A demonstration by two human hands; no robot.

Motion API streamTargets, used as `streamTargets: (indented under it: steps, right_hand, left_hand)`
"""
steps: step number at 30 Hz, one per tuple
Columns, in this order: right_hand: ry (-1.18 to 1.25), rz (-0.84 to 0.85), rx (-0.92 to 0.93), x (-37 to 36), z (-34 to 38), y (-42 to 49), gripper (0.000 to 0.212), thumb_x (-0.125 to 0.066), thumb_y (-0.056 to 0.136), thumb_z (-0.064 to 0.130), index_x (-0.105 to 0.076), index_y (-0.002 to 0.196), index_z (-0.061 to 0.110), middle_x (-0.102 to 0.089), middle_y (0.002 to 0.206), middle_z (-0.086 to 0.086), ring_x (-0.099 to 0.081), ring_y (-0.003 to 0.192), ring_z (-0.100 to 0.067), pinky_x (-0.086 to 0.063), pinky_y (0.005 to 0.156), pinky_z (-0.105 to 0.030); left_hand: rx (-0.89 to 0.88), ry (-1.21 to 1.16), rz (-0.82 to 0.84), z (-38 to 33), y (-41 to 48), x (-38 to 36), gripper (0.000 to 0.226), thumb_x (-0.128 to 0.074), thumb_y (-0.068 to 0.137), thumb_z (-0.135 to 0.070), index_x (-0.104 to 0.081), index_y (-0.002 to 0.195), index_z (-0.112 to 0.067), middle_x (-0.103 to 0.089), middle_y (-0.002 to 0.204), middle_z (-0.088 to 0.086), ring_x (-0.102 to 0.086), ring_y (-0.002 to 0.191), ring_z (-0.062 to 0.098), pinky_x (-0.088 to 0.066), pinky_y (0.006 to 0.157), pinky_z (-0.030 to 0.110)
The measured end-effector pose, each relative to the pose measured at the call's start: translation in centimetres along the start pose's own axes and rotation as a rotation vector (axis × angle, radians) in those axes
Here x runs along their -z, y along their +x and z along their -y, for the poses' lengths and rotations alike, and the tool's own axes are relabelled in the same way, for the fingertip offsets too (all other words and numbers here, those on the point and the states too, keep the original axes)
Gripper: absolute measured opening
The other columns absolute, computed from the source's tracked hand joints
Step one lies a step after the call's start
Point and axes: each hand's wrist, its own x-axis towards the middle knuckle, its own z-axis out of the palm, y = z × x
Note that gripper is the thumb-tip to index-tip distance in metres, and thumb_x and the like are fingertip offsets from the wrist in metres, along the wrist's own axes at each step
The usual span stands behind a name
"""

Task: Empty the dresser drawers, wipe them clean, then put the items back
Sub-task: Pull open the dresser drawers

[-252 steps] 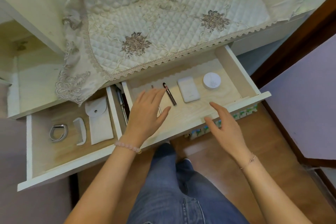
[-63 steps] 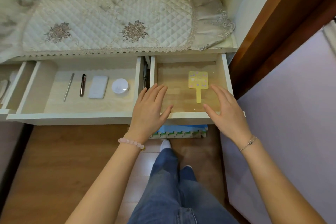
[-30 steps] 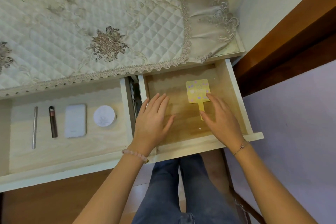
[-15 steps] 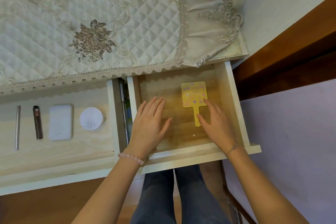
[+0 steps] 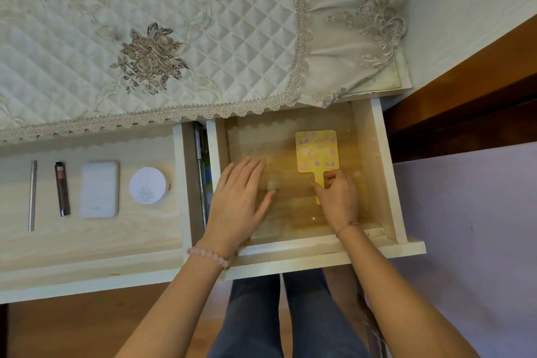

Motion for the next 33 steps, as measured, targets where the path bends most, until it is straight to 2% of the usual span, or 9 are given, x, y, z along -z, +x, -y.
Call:
streamTargets:
  steps: [4,8,11,20,22,24,26,29,33]
  right_hand:
    - [0.024,-0.012,-0.06,-0.2,0.4,0.0,0.023,-0.069,0.08,0.025,-0.061,0.096,0.011,-0.064,0.098,-0.008,-0.058,0.093,-0.027,-0.046,0.072,-0.033]
    - [0.037,-0.017,-0.081,0.1,1.0,-0.5,0.014,-0.067,0.08,0.019,-0.054,0.075,0.019,-0.065,0.088,-0.009,-0.057,0.079,-0.026,-0.038,0.063,-0.027]
    - [0.034,-0.026,-0.085,0.2,1.4,-0.7,0.009,-0.066,0.079,0.016,-0.06,0.075,0.012,-0.066,0.083,-0.01,-0.056,0.075,-0.026,-0.038,0.062,-0.027]
    - [0.115,0.055,-0.138,0.9,1.6,-0.9,0.021,-0.066,0.077,0.019,-0.059,0.059,0.011,-0.057,0.058,-0.006,-0.053,0.06,-0.026,-0.037,0.052,-0.026]
    - [0.192,0.107,-0.172,1.4,1.4,-1.0,0.013,-0.066,0.079,0.017,-0.066,0.074,0.004,-0.059,0.067,-0.011,-0.055,0.066,-0.03,-0.04,0.059,-0.028]
    - [0.254,0.171,-0.226,1.9,1.1,-1.1,0.023,-0.067,0.08,0.02,-0.065,0.097,0.004,-0.062,0.084,-0.01,-0.059,0.078,-0.027,-0.046,0.066,-0.031]
    - [0.379,0.255,-0.29,2.4,0.9,-1.0,0.03,-0.071,0.079,0.022,-0.062,0.104,0.009,-0.064,0.096,-0.004,-0.06,0.085,-0.02,-0.052,0.073,-0.033]
    - [0.649,0.383,-0.375,3.7,1.4,-1.8,0.028,-0.069,0.082,0.013,-0.06,0.108,0.008,-0.064,0.089,-0.002,-0.06,0.078,-0.009,-0.05,0.059,-0.02]
    - [0.722,0.425,-0.318,5.2,2.0,-3.3,0.032,-0.066,0.085,0.014,-0.059,0.115,0.006,-0.064,0.09,0.001,-0.058,0.079,-0.006,-0.045,0.057,-0.017]
  left_hand:
    - [0.002,0.0,-0.005,0.2,-0.1,0.0,0.053,-0.039,0.092,-0.043,-0.051,0.131,-0.009,-0.053,0.134,0.005,-0.043,0.13,0.022,-0.025,0.11,0.038]
    - [0.002,0.002,-0.013,0.3,-0.1,0.0,0.053,-0.04,0.092,-0.043,-0.051,0.131,-0.009,-0.053,0.134,0.005,-0.043,0.13,0.022,-0.027,0.11,0.039]
    - [0.002,0.003,-0.023,0.4,-0.2,0.1,0.052,-0.041,0.091,-0.042,-0.052,0.13,-0.009,-0.054,0.133,0.005,-0.044,0.129,0.022,-0.026,0.11,0.038]
    - [0.005,0.025,-0.04,0.3,-0.7,0.8,0.052,-0.04,0.091,-0.043,-0.052,0.13,-0.01,-0.054,0.132,0.004,-0.044,0.129,0.021,-0.025,0.111,0.036]
    - [0.005,0.022,-0.059,0.2,-0.8,1.2,0.052,-0.04,0.091,-0.043,-0.052,0.129,-0.01,-0.056,0.13,0.004,-0.045,0.128,0.022,-0.026,0.11,0.037]
    - [0.0,0.013,-0.084,0.2,-0.9,1.6,0.051,-0.04,0.09,-0.041,-0.053,0.127,-0.009,-0.057,0.129,0.006,-0.048,0.126,0.023,-0.026,0.109,0.037]
    - [-0.006,0.011,-0.11,0.2,-1.1,2.0,0.049,-0.042,0.09,-0.039,-0.054,0.126,-0.007,-0.057,0.128,0.008,-0.049,0.125,0.025,-0.026,0.108,0.037]
    - [0.022,0.015,-0.124,0.2,-1.4,2.7,0.051,-0.04,0.09,-0.039,-0.054,0.127,-0.007,-0.057,0.129,0.008,-0.048,0.126,0.025,-0.028,0.109,0.039]
    - [0.054,0.02,-0.162,0.2,-2.2,4.0,0.052,-0.039,0.091,-0.042,-0.055,0.126,-0.006,-0.059,0.127,0.007,-0.05,0.123,0.024,-0.036,0.107,0.043]
